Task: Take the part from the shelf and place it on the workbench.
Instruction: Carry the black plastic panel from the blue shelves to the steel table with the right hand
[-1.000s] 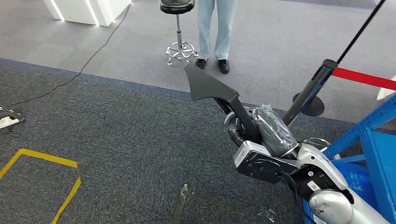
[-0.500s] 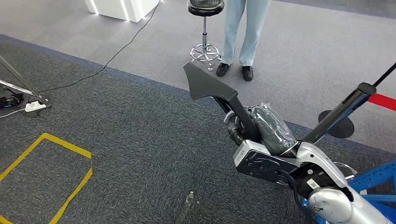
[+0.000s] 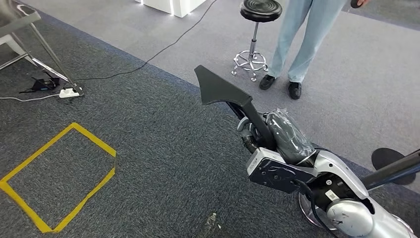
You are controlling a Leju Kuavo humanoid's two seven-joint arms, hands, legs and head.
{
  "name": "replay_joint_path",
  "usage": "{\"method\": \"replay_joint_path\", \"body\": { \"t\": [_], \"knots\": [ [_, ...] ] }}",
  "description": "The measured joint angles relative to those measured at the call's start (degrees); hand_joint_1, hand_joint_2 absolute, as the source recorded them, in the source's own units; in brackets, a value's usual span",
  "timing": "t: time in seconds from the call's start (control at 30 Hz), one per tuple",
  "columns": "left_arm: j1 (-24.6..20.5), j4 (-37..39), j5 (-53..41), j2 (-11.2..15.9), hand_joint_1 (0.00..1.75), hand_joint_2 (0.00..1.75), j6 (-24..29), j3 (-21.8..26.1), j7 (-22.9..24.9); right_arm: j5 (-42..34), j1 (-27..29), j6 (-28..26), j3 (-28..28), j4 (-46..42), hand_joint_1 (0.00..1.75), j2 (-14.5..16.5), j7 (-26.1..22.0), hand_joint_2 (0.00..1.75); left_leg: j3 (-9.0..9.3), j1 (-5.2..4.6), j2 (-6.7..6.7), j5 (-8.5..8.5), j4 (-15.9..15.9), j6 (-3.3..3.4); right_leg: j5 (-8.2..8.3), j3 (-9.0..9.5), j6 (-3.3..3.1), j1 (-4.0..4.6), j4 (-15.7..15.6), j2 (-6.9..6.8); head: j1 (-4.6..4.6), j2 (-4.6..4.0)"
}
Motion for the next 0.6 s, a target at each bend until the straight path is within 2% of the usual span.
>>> {"method": "replay_joint_path", "body": {
  "t": [0.03, 0.07, 0.13, 0.17, 0.2, 0.27, 0.33, 0.37, 0.4, 0.43, 0.5, 0.53, 0.57, 0.6],
  "knots": [
    [-0.07, 0.0, 0.01, -0.01, 0.0, 1.75, 0.03, 0.0, 0.03, 0.06, -0.01, 0.0, 0.01, -0.02, 1.75, -0.02, 0.04, 1.75, -0.2, 0.16, -0.69, -0.26, 0.34, -0.39, 0.62, 0.76, -0.16, -0.08, -2.03, 1.08, -0.01, 0.0],
    [-0.06, 0.01, 0.02, -0.01, 0.0, 1.75, 0.07, 0.0, 0.08, 0.15, -0.05, 0.01, 0.03, -0.03, 1.75, -0.04, 0.1, 1.75, -0.54, 0.3, -1.35, -0.34, 0.5, -0.77, 0.29, 1.16, -0.47, -0.02, -2.83, 1.7, -0.03, 0.0],
    [0.09, 0.01, 0.03, -0.02, 0.0, 1.75, 0.24, 0.0, 0.25, 0.33, -0.2, 0.02, 0.05, -0.07, 1.75, -0.07, 0.22, 1.75, -1.02, 0.6, -2.38, -0.25, 0.46, -1.45, 0.09, 1.55, -1.27, 0.22, -3.51, 0.85, -0.1, 0.0],
    [0.23, 0.01, 0.03, -0.03, 0.0, 1.75, 0.32, 0.0, 0.36, 0.42, -0.28, 0.02, 0.06, -0.08, 1.75, -0.07, 0.25, 1.75, -1.22, 0.56, -1.57, -0.48, 0.79, -1.75, 0.09, 1.84, -1.62, 0.23, -3.82, 0.18, -0.19, 0.0],
    [0.24, 0.0, 0.02, -0.05, 0.0, 1.75, 0.39, 0.0, 0.48, 0.51, -0.37, 0.02, 0.07, -0.11, 1.75, -0.06, 0.26, 1.75, -1.8, 0.51, -0.08, -1.12, 1.98, -2.05, 0.09, 2.19, -1.98, 0.23, -4.14, -0.52, -0.39, 0.0],
    [0.09, -0.01, 0.0, -0.09, 0.0, 1.75, 0.44, 0.0, 0.7, 0.66, -0.49, 0.04, 0.07, -0.17, 1.75, -0.05, 0.27, 1.75, -4.55, 0.48, 3.74, -3.52, 7.39, -2.6, -0.12, 2.83, -2.61, 0.41, -4.51, -2.09, -0.74, 0.0],
    [-0.04, -0.01, -0.01, -0.1, 0.0, 1.75, 0.46, 0.0, 0.8, 0.76, -0.54, 0.07, 0.07, -0.18, 1.75, -0.06, 0.35, 1.75, -8.33, 0.76, 5.06, -5.45, 13.85, -2.92, -0.46, 3.11, -2.97, 0.68, -4.53, -3.73, -0.84, 0.0],
    [0.0, -0.01, -0.01, -0.11, 0.0, 1.75, 0.46, 0.0, 0.84, 0.79, -0.53, 0.08, 0.08, -0.17, 1.75, -0.06, 0.39, 1.75, -9.28, 0.86, 5.27, -5.25, 15.09, -2.98, -0.67, 3.27, -3.03, 0.76, -4.53, -4.53, -0.85, 0.0],
    [0.07, -0.01, -0.01, -0.13, 0.0, 1.75, 0.46, 0.0, 0.86, 0.8, -0.54, 0.09, 0.09, -0.16, 1.75, -0.06, 0.42, 1.75, -9.08, 0.9, 5.43, -4.06, 14.18, -2.97, -0.9, 3.5, -3.04, 0.81, -4.53, -5.27, -0.86, 0.0],
    [0.15, -0.01, -0.01, -0.14, 0.0, 1.75, 0.46, 0.0, 0.88, 0.8, -0.57, 0.09, 0.09, -0.16, 1.75, -0.05, 0.42, 1.75, -7.7, 0.91, 5.73, -2.12, 11.2, -2.87, -1.15, 3.82, -3.0, 0.85, -4.53, -5.96, -0.87, 0.0],
    [0.16, -0.01, -0.01, -0.15, 0.0, 1.75, 0.46, 0.0, 0.89, 0.81, -0.7, 0.09, 0.1, -0.16, 1.75, -0.05, 0.42, 1.75, -3.83, 0.51, 7.68, 0.75, 3.71, -2.48, -1.69, 4.53, -2.78, 1.04, -4.6, -7.27, -0.83, 0.0],
    [0.07, -0.01, -0.02, -0.16, 0.0, 1.75, 0.46, 0.0, 0.92, 0.83, -0.81, 0.09, 0.1, -0.16, 1.75, -0.05, 0.42, 1.75, -2.57, 0.19, 8.56, 1.27, 1.32, -2.16, -1.91, 4.77, -2.58, 1.16, -4.7, -7.82, -0.81, 0.0],
    [-0.01, -0.01, -0.03, -0.16, 0.0, 1.75, 0.46, 0.0, 0.98, 0.86, -0.94, 0.11, 0.12, -0.16, 1.75, -0.05, 0.43, 1.75, -2.04, -0.16, 9.09, 1.14, 0.23, -1.85, -2.08, 4.96, -2.35, 1.28, -4.82, -8.37, -0.78, 0.0],
    [-0.04, 0.0, -0.04, -0.14, 0.0, 1.75, 0.46, 0.0, 1.06, 0.9, -1.08, 0.13, 0.15, -0.17, 1.75, -0.05, 0.45, 1.75, -1.97, -0.45, 8.95, 1.01, 0.09, -1.53, -2.2, 5.11, -2.1, 1.39, -4.98, -8.9, -0.78, 0.0]
  ]
}}
